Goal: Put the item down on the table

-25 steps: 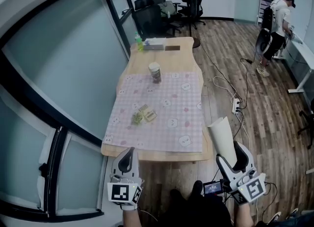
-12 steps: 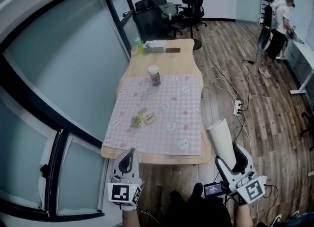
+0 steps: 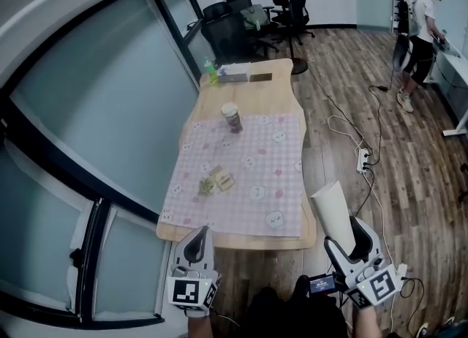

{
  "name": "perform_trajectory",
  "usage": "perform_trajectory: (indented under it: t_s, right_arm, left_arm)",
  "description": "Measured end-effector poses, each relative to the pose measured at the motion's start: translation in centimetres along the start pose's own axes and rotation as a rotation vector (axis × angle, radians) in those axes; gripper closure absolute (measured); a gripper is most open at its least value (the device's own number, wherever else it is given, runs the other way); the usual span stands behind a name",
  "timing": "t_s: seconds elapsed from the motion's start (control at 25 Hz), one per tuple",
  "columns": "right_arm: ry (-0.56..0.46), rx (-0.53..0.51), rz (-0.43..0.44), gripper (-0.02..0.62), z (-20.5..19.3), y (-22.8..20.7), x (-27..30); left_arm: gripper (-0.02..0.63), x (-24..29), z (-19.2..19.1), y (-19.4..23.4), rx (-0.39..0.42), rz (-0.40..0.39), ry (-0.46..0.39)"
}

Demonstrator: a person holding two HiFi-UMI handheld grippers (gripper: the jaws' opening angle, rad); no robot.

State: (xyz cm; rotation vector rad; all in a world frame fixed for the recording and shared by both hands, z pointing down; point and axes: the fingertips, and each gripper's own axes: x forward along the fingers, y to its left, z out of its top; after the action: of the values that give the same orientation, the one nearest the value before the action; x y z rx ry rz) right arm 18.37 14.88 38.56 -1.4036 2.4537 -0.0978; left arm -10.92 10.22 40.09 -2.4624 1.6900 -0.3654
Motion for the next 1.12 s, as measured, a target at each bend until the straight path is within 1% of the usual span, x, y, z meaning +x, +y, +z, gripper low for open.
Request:
perform_trajectory:
  t_s: [0.12, 0.24, 0.4, 0.6, 0.72, 0.84, 1.0, 1.12]
  right_arm:
    - [0.035, -0.022, -0.006, 0.296, -1.2, -1.0, -0.9]
    - [0.023, 0.008, -0.009, 0.296, -0.8, -1.3, -0.8]
    - [0.032, -0.027, 0.023, 0.296, -1.4, -1.5, -1.0]
    - [0.034, -0.028, 0.009, 0.296, -1.8, -2.1, -0.2]
    - [0.041, -0.032, -0.015, 0.296, -1.9, -2.7, 0.7]
    - [0.049, -0.068, -0.033, 0.296, -1.5, -3.3, 1.9]
    - [0.042, -0.088, -0.067, 0.296, -1.1, -3.8, 4.4]
    - [0.059, -0.112, -0.070, 0.296, -1.4, -4.1, 6.9]
  left_arm:
    - [0.606, 0.1, -0.1, -0.5, 0.003, 0.001, 0.010]
    - [0.606, 0.2, -0.2, -0.9, 0.013, 0.000, 0.026]
    - [0.606, 0.4, -0.7, -1.1, 0.013, -0.005, 0.040]
    - [0.606, 1.8, -1.4, -0.6, 0.002, -0.016, 0.044]
    - [0.606, 3.3, -1.8, -0.1, -0.008, -0.031, 0.039]
    - [0.606, 5.2, -1.9, 0.1, -0.049, -0.055, 0.021]
    - [0.606, 9.2, -2.2, 0.6, -0.069, -0.111, -0.001]
    - [0.606, 11.7, -2.3, 1.8, -0.087, -0.136, -0.019]
